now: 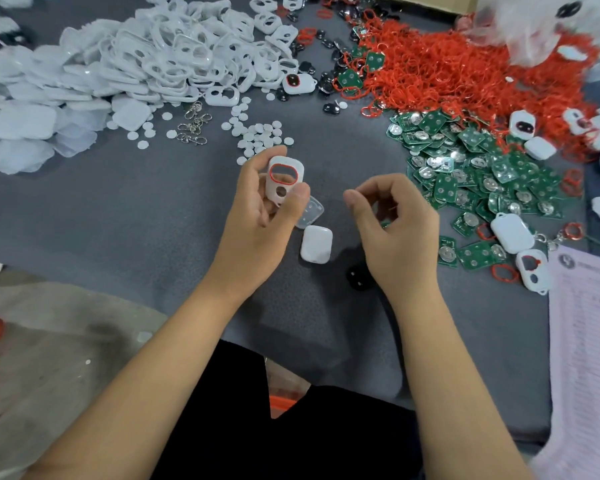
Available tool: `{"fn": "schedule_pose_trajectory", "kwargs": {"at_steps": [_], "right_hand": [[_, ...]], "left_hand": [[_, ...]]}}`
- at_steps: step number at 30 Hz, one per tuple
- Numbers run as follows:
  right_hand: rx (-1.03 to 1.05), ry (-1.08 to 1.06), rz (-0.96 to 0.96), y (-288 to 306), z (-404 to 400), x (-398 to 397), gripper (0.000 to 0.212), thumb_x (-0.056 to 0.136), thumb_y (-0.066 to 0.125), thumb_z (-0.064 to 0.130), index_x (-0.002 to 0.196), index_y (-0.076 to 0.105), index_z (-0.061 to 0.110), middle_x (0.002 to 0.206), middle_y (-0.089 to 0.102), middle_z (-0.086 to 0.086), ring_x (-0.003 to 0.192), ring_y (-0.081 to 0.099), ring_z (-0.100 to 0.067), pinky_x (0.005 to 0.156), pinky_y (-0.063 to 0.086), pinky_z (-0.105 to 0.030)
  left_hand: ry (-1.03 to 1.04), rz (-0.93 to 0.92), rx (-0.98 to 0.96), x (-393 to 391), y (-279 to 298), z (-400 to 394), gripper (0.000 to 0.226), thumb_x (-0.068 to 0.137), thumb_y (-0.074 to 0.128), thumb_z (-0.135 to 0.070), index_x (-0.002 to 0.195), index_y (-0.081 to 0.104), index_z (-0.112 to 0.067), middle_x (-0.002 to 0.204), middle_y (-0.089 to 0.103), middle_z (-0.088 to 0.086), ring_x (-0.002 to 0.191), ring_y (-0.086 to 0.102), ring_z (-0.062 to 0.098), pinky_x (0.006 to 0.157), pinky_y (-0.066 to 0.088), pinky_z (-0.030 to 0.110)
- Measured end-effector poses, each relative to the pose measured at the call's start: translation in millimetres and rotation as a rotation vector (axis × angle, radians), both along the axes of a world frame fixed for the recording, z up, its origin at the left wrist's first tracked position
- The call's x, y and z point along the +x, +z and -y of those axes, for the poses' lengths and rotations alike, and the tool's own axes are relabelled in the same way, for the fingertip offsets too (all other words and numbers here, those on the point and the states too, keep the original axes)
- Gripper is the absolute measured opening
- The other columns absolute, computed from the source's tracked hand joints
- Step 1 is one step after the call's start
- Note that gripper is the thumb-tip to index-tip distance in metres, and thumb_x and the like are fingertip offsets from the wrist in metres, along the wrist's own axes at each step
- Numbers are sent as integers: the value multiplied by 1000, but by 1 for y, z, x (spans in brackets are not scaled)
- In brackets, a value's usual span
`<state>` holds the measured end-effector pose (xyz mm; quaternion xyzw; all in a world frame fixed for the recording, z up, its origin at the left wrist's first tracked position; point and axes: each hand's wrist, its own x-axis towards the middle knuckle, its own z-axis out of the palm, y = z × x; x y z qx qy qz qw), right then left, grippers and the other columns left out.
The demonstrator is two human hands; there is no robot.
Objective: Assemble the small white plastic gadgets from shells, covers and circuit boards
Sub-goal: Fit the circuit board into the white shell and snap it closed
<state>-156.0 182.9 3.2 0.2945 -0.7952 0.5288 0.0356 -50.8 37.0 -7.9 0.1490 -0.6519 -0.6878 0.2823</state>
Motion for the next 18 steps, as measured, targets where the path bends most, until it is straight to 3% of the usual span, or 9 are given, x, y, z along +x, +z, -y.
{"fn": "schedule_pose_trajectory", "kwargs": {"at_steps": [2, 4, 8, 11, 15, 18], "right_hand": [[-187, 86, 195, 4, 2, 2, 2, 99, 70, 15, 98, 71, 16, 74, 65, 12, 65, 56, -3, 63, 44, -16], [-333, 168, 440, 7, 3, 4, 9, 101, 65, 12, 103, 73, 13, 68, 61, 7, 59, 52, -8, 56, 42, -19], [-551, 282, 776, 13, 2, 3, 10, 102, 60, 11, 103, 70, 10, 75, 65, 0, 62, 58, -9, 52, 43, -20], [-582, 301, 845, 15, 1, 2, 8, 102, 58, 12, 101, 65, 13, 80, 69, 0, 64, 63, -9, 49, 46, -19], [-565, 309, 865, 17, 0, 2, 13, 102, 57, 8, 97, 67, 14, 80, 71, -1, 66, 66, -10, 48, 48, -20], [-555, 325, 849, 17, 1, 4, 11, 100, 59, 9, 98, 70, 13, 87, 74, -3, 76, 72, -12, 51, 53, -20]], "left_hand": [[23, 20, -56, 1, -1, 0, 38, 99, 66, -25, 132, 47, -24, 104, 55, -7, 87, 56, 1, 82, 48, 16], [47, 70, -82, 1, -2, 0, 33, 100, 65, -25, 128, 47, -21, 95, 52, -9, 77, 52, 3, 75, 47, 19], [23, 80, 47, 0, 3, -2, 26, 106, 45, -43, 121, 51, -23, 91, 58, -9, 65, 49, 4, 59, 42, 18], [-25, 77, -11, 0, 6, -2, 42, 102, 40, -54, 120, 56, -19, 98, 61, -9, 73, 52, 7, 64, 44, 20], [-66, 120, -174, 4, 3, 0, 28, 103, 61, -36, 126, 62, -20, 100, 60, -23, 88, 57, -3, 84, 46, 16], [-59, 127, -238, 6, 3, 0, 40, 102, 64, -35, 141, 58, -30, 116, 59, -6, 99, 58, 3, 93, 46, 20]]}}
